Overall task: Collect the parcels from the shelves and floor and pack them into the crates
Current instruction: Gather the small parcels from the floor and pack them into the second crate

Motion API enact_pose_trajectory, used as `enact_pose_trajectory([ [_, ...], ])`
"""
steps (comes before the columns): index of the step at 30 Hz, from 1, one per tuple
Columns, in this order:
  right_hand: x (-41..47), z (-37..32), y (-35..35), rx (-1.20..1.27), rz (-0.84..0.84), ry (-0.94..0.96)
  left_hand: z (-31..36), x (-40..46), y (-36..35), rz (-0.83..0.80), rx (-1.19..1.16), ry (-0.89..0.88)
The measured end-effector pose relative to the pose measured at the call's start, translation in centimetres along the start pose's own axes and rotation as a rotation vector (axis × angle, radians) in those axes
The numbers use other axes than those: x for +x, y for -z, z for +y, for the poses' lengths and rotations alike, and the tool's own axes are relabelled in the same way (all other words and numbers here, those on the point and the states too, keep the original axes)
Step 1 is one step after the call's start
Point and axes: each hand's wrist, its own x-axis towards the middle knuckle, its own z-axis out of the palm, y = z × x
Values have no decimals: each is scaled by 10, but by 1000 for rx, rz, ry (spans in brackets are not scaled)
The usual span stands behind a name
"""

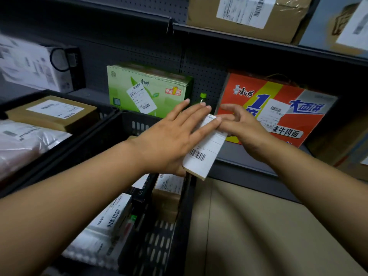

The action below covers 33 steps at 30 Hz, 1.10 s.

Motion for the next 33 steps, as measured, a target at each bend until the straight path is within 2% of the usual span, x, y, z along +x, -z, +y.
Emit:
enact_pose_trajectory([
  [5,16,16,-38,-70,-167,-82,-13,-40,-14,-105,-82,77],
  [7,22,27,-56,-58,-134,-101,-17,-60,-26,-195,-138,111],
  [9,28,41,-72,-158,-104,-69,-18,-80,-41,-315,-200,120],
  [11,30,54,-86,-451,-210,-18,-12,-95,-54,-427,-283,94],
  [15,33,73,-112,-1131,-568,4,14,-107,-71,-584,-475,-18],
  [17,36,77,-125,-1361,-708,-14,22,-106,-77,-585,-497,-63],
  [20,41,80,-136,-1553,-875,-70,22,-100,-81,-564,-523,-67],
  [25,52,86,-140,-1565,-940,-118,28,-106,-93,-605,-585,-79],
  [29,61,88,-138,-1474,-998,-177,45,-119,-111,-716,-538,-135],
  [33,64,89,-139,-1470,-1030,-178,61,-128,-128,-727,-501,-155],
])
